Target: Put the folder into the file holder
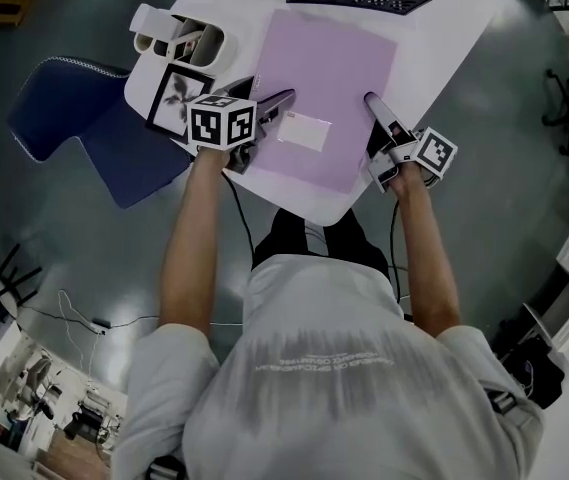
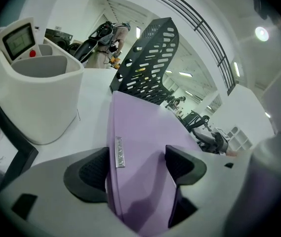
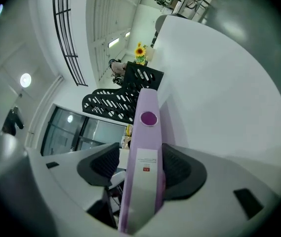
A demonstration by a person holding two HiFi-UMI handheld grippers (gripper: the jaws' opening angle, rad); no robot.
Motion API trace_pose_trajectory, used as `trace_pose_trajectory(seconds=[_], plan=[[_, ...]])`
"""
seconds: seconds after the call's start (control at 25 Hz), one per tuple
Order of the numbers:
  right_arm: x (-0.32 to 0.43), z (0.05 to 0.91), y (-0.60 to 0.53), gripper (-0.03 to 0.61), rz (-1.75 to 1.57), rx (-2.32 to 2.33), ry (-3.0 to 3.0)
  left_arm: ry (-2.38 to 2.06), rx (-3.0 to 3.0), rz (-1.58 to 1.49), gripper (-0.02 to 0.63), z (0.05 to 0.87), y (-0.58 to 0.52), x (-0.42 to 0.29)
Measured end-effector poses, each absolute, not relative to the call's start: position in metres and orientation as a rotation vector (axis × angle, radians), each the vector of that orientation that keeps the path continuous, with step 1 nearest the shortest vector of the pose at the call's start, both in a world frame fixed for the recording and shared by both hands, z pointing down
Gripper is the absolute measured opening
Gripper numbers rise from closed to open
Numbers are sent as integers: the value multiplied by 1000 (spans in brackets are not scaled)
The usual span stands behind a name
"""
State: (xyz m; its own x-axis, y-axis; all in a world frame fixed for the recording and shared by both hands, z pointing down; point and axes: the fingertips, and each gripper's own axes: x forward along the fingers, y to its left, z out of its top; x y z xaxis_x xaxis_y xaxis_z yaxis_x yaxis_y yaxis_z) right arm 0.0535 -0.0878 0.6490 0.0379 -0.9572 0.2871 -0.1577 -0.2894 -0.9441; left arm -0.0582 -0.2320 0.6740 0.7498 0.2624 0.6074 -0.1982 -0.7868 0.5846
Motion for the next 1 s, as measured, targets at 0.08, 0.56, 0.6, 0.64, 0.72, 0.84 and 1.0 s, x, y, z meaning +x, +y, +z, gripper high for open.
trace_pose_trajectory(seconds=[0.08,0.56,0.6,0.64,0.72,0.84,1.0], plan=[[54,645,-92,272,-1325,-1521,1192,53,2268,910,368,673,-234,-59],[40,641,-111,281,-1416,-1510,1366,33,2256,892,368,670,-236,-59],[34,642,-113,284,-1436,-1494,1396,41,2259,898,368,671,-235,-60],[27,644,-114,284,-1464,-1478,1431,53,2260,908,368,671,-234,-60],[12,647,-114,284,-1524,-1447,1507,86,2260,925,368,672,-230,-60],[-2,650,-118,282,-1575,-1402,1572,117,2260,934,368,672,-228,-59],[-5,657,-121,255,-1609,-1395,1552,123,2262,939,368,673,-227,-60]])
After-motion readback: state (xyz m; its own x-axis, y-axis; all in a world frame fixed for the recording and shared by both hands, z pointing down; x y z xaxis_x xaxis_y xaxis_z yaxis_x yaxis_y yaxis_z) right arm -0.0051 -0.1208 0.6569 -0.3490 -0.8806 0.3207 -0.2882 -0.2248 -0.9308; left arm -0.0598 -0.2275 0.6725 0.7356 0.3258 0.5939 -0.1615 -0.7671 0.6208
